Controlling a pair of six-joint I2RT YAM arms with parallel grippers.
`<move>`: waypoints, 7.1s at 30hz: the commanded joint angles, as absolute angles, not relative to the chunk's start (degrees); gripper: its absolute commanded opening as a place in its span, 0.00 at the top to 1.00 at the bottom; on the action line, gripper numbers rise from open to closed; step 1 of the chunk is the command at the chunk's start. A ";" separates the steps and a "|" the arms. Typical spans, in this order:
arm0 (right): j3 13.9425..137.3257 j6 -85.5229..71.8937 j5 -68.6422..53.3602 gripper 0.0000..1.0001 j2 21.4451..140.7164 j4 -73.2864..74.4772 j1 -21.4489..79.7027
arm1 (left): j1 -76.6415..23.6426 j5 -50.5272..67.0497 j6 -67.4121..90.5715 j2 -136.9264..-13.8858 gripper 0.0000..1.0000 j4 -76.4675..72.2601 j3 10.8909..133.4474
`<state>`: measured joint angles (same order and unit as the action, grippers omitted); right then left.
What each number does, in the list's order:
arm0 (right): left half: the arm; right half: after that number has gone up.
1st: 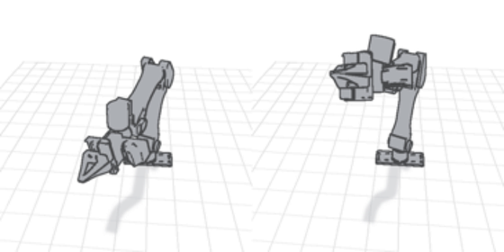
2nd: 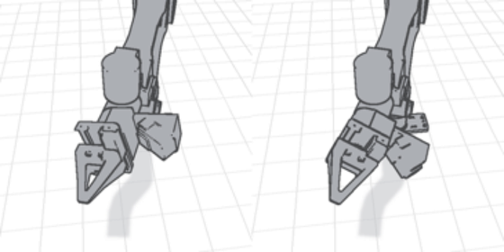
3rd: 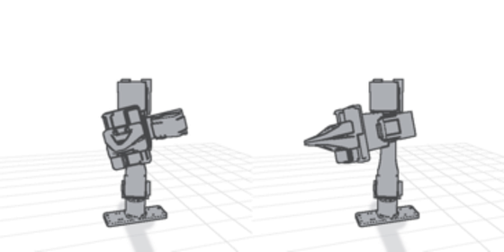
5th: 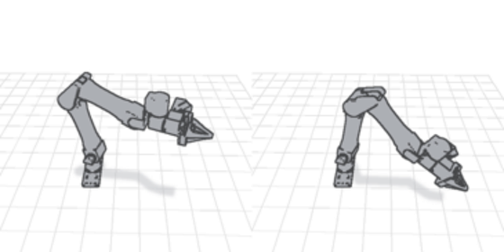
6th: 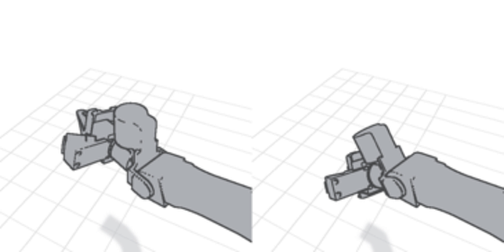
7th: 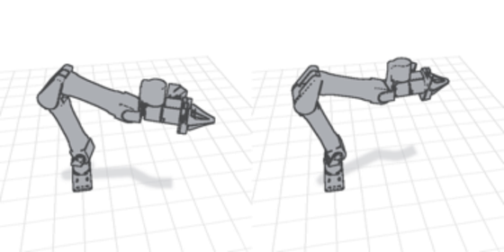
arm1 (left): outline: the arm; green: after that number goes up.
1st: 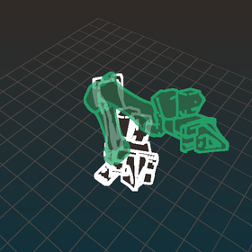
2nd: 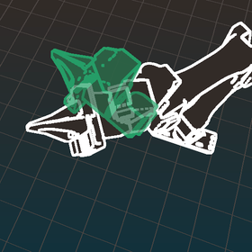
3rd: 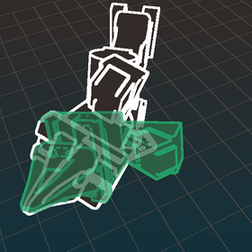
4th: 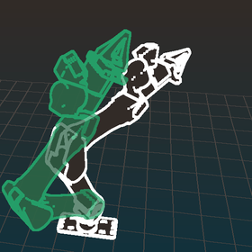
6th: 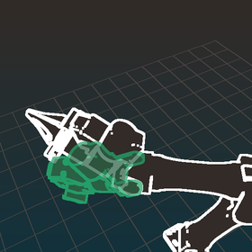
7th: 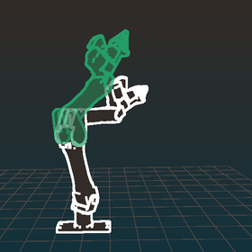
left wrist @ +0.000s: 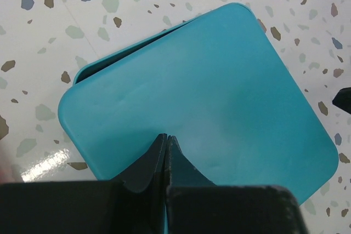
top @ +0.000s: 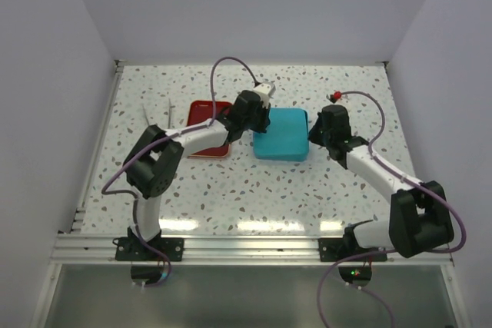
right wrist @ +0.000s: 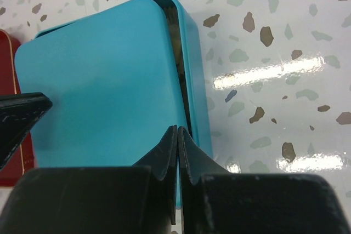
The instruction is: Pack the chocolate
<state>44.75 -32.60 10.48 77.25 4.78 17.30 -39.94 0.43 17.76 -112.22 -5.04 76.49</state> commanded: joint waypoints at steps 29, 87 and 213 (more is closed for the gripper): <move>51.41 -29.53 0.18 1.00 82.53 1.06 17.23 | -36.56 -11.87 23.99 -104.06 1.00 -5.62 64.95; 53.08 -28.83 1.58 1.00 87.45 2.28 17.31 | -40.86 -10.82 18.11 -90.98 1.00 -6.58 56.09; 57.57 -27.16 10.55 1.00 102.22 9.93 17.67 | -57.31 -7.39 16.18 -102.48 0.87 -33.93 53.35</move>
<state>59.53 -28.99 8.05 97.62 -0.03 17.37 -57.41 -10.81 19.79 -106.83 -34.37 53.63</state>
